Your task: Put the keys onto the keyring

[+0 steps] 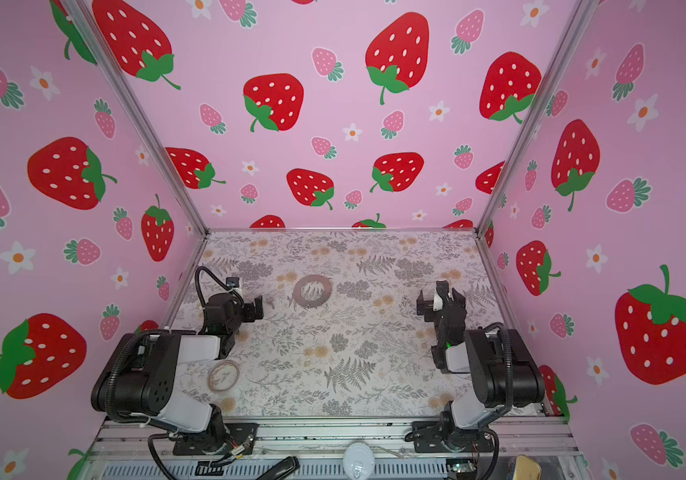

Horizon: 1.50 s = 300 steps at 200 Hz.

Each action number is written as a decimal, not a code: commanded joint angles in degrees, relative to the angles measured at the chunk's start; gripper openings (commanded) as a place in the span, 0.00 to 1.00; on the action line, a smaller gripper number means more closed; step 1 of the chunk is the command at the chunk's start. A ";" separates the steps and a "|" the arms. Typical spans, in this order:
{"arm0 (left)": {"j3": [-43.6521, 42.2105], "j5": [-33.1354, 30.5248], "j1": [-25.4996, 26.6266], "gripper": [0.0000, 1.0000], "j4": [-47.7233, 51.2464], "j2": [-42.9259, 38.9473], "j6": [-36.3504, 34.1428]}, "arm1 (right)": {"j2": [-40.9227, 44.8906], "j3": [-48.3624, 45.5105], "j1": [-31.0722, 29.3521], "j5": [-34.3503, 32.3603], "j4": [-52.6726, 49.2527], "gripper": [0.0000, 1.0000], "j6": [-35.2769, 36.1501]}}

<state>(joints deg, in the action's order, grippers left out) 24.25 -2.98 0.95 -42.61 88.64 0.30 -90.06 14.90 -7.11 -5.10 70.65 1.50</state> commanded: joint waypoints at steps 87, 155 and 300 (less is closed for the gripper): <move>1.86 0.17 -0.50 0.99 -1.00 0.18 0.79 | -0.12 0.66 0.54 -0.43 0.66 0.99 -1.06; 1.88 0.19 -0.51 0.99 -1.07 0.24 0.74 | -0.16 0.66 0.53 -0.38 0.56 0.99 -1.05; 22.57 4.85 0.67 0.96 49.47 -19.14 8.97 | 10.25 23.03 -16.67 8.99 -42.47 0.73 5.44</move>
<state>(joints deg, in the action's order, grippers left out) 40.56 -2.52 1.02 -10.24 71.42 4.71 -76.95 31.59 -16.67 0.58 41.30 3.49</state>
